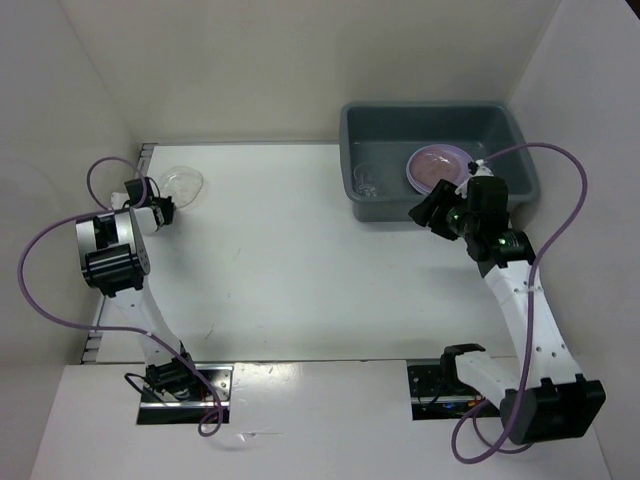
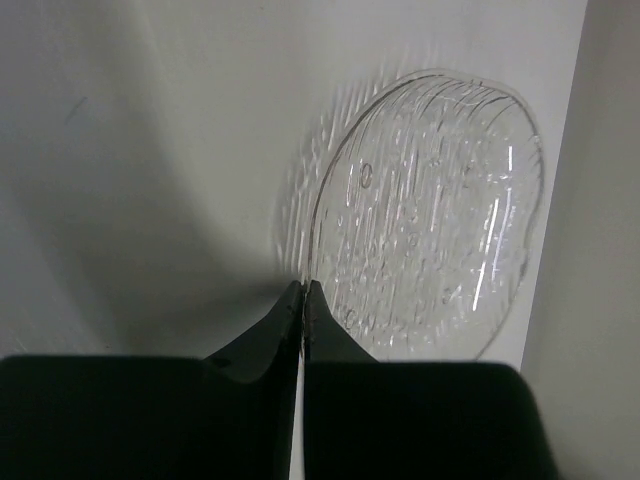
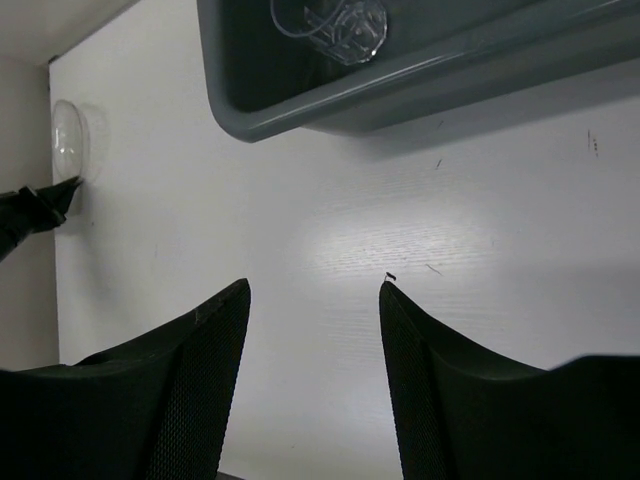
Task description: Place the mixed dishes into the plastic bin
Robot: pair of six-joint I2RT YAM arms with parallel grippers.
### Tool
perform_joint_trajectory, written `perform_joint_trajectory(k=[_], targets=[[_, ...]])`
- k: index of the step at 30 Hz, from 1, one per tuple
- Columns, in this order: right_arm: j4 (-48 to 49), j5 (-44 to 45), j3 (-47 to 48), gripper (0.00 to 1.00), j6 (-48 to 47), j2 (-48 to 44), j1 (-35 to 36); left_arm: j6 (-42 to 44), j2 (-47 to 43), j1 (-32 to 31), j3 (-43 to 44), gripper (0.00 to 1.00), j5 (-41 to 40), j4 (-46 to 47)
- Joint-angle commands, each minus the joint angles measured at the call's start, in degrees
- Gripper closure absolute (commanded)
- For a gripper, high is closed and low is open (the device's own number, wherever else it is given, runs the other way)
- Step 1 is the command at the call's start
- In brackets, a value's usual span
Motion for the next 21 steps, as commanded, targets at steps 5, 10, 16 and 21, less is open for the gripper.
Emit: perform_joint_trajectory(k=[5, 10, 16, 21], targets=[[6.0, -5.4, 0.4, 0.37, -2.2, 10.9, 6.9, 8.0, -4.6, -2.4, 2.7, 1.00, 12.8, -4.8], [10.6, -9.7, 4.3, 0.32, -2.7, 15.1, 8.2, 11.0, -16.8, -9.5, 0.2, 1.00, 16.7, -8.0], [12.2, -11.9, 10.3, 0.34, -2.7, 20.8, 10.7, 10.6, -23.3, -20.3, -4.6, 1.00, 25.0, -10.6], [15.0, -10.7, 12.9, 0.35, -2.2, 23.8, 12.2, 9.7, -24.5, -30.6, -5.3, 1.00, 25.0, -11.1]])
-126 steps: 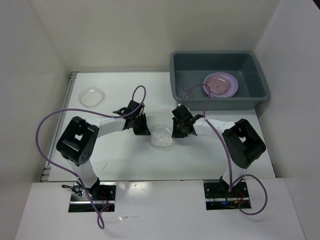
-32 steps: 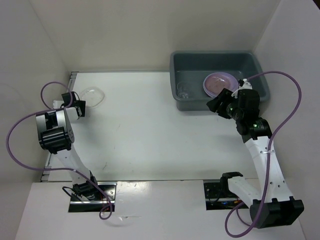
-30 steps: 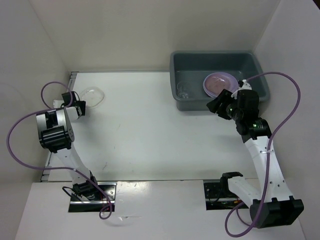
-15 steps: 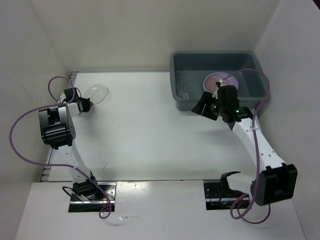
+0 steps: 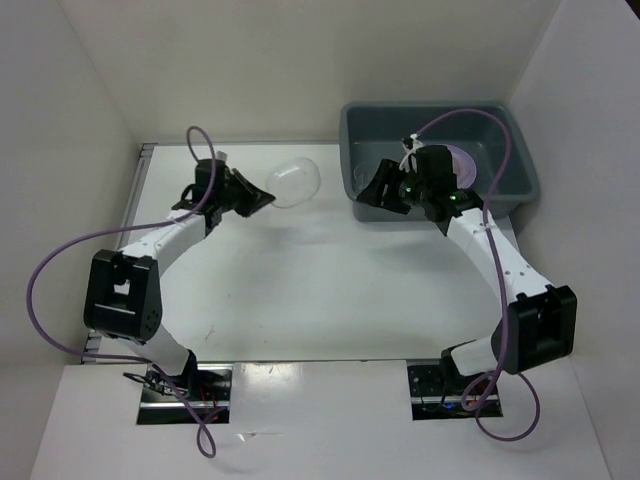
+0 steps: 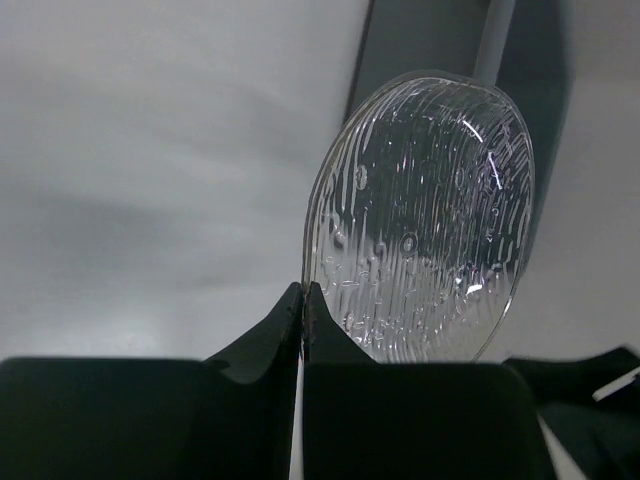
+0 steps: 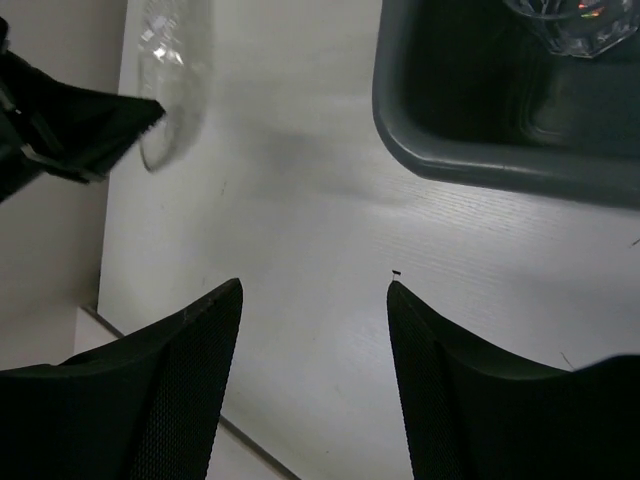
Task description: Place the mixed dishes into the plastic bin
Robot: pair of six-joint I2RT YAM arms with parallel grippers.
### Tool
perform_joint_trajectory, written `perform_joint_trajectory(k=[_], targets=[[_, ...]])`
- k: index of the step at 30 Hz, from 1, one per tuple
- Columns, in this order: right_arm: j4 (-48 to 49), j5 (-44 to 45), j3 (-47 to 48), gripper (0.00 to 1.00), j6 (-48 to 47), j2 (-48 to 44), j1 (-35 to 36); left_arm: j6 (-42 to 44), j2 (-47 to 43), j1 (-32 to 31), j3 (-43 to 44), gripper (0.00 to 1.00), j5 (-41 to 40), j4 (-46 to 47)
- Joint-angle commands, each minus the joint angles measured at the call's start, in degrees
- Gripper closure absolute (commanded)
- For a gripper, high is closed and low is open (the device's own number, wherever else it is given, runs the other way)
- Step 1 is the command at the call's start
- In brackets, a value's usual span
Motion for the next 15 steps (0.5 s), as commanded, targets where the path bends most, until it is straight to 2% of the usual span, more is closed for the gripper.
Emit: perform_joint_trajectory(k=[1, 8, 15], targets=[[4.5, -0.3, 3.9, 0.35, -0.5, 1.5, 1.6, 0.4, -0.1, -6.0, -1.5, 1.00, 2.9, -2.0], [4.5, 0.3, 6.9, 0.36, 0.2, 6.2, 2.6, -0.1, -0.1, -13.4, 0.0, 1.00, 1.8, -2.6], [3.4, 3.0, 7.5, 0.46, -0.3, 10.0, 6.6, -0.1, -0.1, -14.6, 1.3, 1.00, 1.2, -3.1]])
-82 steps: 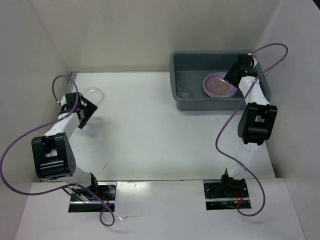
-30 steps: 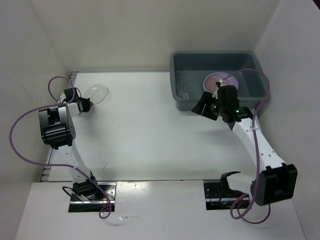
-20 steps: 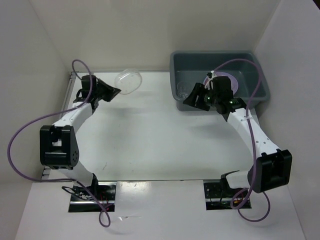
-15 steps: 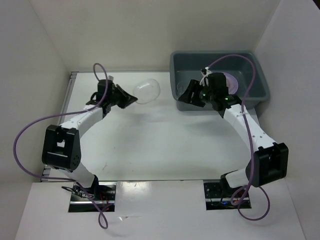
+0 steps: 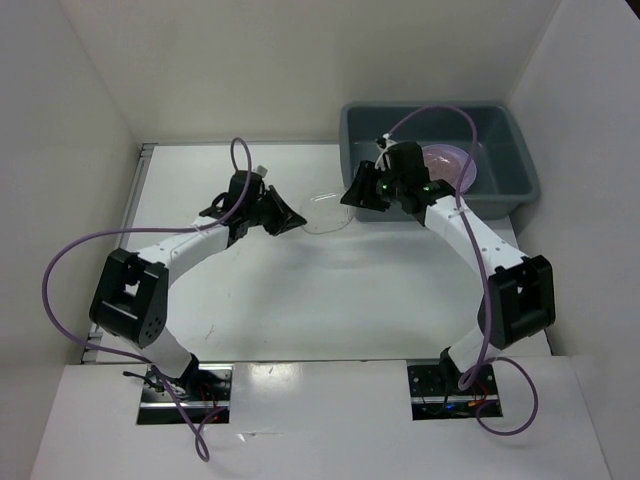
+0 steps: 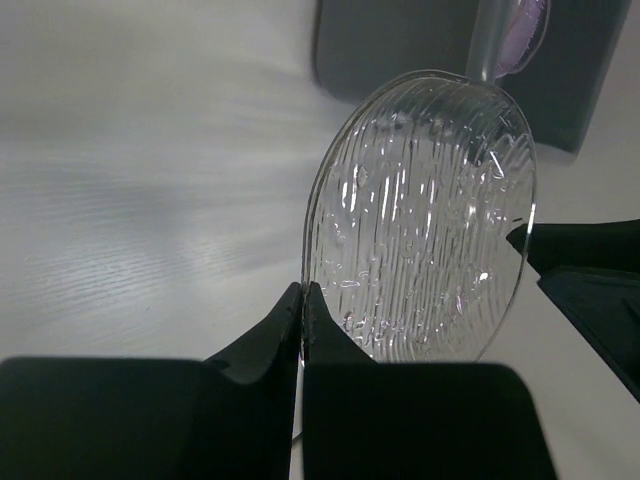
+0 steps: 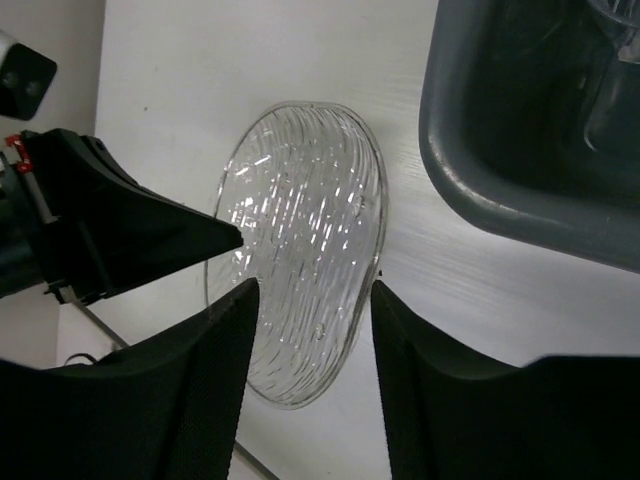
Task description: Place the mixed dishes into the plastic bin
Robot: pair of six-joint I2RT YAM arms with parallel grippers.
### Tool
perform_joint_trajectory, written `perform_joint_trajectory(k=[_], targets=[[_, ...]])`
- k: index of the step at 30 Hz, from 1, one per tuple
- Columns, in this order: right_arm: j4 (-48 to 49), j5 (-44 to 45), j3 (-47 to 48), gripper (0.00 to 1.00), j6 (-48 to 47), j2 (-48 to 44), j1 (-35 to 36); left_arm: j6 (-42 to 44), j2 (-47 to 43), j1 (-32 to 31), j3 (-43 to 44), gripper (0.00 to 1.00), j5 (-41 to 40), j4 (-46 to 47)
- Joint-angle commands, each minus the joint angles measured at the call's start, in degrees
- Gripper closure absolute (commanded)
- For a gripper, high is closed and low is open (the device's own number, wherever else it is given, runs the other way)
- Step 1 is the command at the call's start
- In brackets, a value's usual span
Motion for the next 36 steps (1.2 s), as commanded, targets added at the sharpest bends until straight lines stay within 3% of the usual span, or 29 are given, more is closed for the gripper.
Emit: perform_joint_trajectory(k=[1, 8, 11, 12, 13, 14, 16, 17, 18, 22, 27, 31, 36], targets=[[0.7, 1.7, 2.4, 0.51, -1.1, 0.8, 1.3, 0.0, -0.4, 0.0, 2.7, 1.00, -0.1, 0.9], [-0.6, 3.4, 1.9, 0.71, -1.7, 0.8, 1.3, 0.5, -0.9, 0.0, 4.0, 1.00, -0.1, 0.4], [-0.6, 3.4, 1.4, 0.89, -1.7, 1.4, 1.3, -0.1, -0.9, 0.0, 4.0, 1.00, 0.5, 0.4], [-0.6, 3.4, 1.4, 0.99, -1.7, 1.9, 1.3, -0.1, -0.9, 0.0, 4.0, 1.00, 1.1, 0.9], [-0.6, 3.4, 1.4, 1.00, -1.7, 1.9, 1.3, -0.1, -0.9, 0.0, 4.5, 0.99, 1.1, 0.9], [-0.6, 3.9, 1.9, 1.00, -1.7, 1.9, 1.3, -0.1, -0.9, 0.0, 4.5, 0.89, 1.7, 0.9], [-0.6, 3.9, 1.9, 1.00, -1.7, 1.9, 1.3, -0.1, -0.9, 0.0, 4.5, 0.55, 2.3, 2.4], [-0.6, 4.8, 2.4, 1.00, -1.7, 1.9, 1.3, -0.1, -0.9, 0.0, 4.5, 0.13, 3.3, 2.9], [-1.1, 5.4, 3.2, 1.00, -1.7, 1.9, 1.3, -0.1, -0.9, 0.0, 5.3, 0.00, 4.0, 3.5], [-2.5, 11.5, 7.5, 1.00, -1.7, 3.4, 1.3, 1.0, -0.9, 0.0, 10.6, 0.00, 5.0, 1.4], [-4.5, 18.2, 18.0, 1.00, -2.4, 7.7, -4.9, 1.2, -3.5, 5.5, 12.9, 0.00, 7.5, -0.8], [-5.8, 19.7, 26.2, 1.00, -2.4, 14.6, -13.2, 1.9, -7.7, 10.6, 8.1, 0.00, 8.2, -1.9], [-7.7, 21.8, 33.6, 1.00, -2.4, 20.5, -22.0, 2.7, -11.2, 12.0, 1.6, 0.00, 7.7, -3.1]])
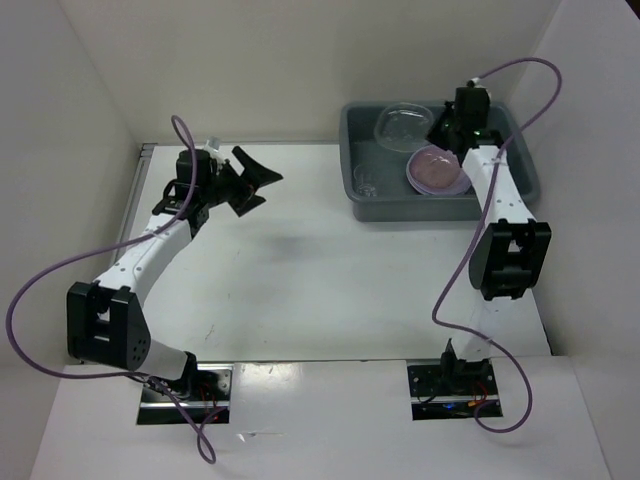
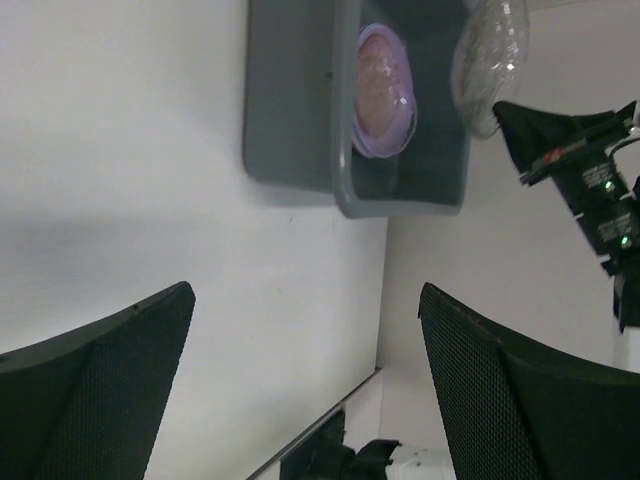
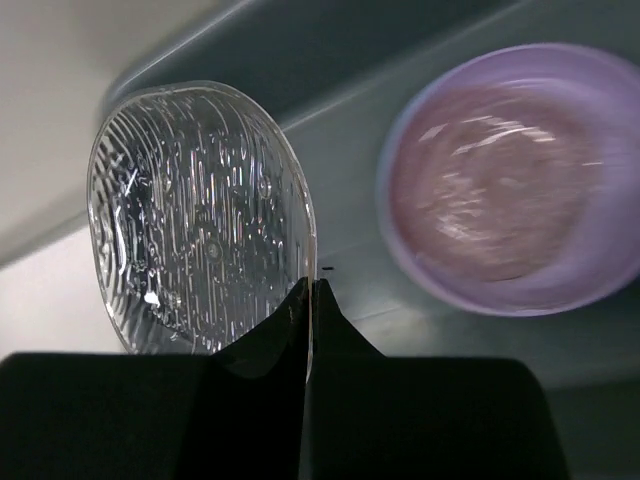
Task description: Place the mixed dishes into the plastic bin
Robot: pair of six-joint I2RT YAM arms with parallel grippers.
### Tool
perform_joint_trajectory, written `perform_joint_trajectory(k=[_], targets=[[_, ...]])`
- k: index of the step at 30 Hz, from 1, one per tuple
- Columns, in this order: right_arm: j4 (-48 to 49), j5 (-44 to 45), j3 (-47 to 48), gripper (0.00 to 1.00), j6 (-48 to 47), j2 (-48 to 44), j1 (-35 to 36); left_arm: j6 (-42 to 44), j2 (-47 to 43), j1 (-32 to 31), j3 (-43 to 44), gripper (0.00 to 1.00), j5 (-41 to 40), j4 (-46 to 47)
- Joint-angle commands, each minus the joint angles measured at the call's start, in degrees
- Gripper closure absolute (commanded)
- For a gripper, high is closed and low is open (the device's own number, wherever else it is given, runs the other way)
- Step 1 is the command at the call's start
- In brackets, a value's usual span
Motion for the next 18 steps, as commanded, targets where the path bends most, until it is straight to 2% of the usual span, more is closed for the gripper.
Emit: perform_joint_trajectory(k=[1, 6, 12, 18], targets=[[-1.4, 4.0, 4.2, 1.00, -0.8, 2.3, -4.2, 2.1, -2.9, -0.2, -3.8, 0.00, 1.6, -1.4], [-0.7, 7.8, 5.0, 1.00, 0.4, 6.2, -8.2, 3.1, -4.8, 1.6, -7.1, 0.00, 0.5, -3.1], [-0.7, 18.6, 5.0, 1.00, 0.4, 9.4, -8.2, 3.1, -6.4, 2.7, -9.1, 0.00, 0.0, -4.2], [-0.5, 25.7, 4.0, 1.00, -0.1, 11.6, -8.2, 3.6, -7.5, 2.7, -9.1, 0.00, -0.7, -5.3]])
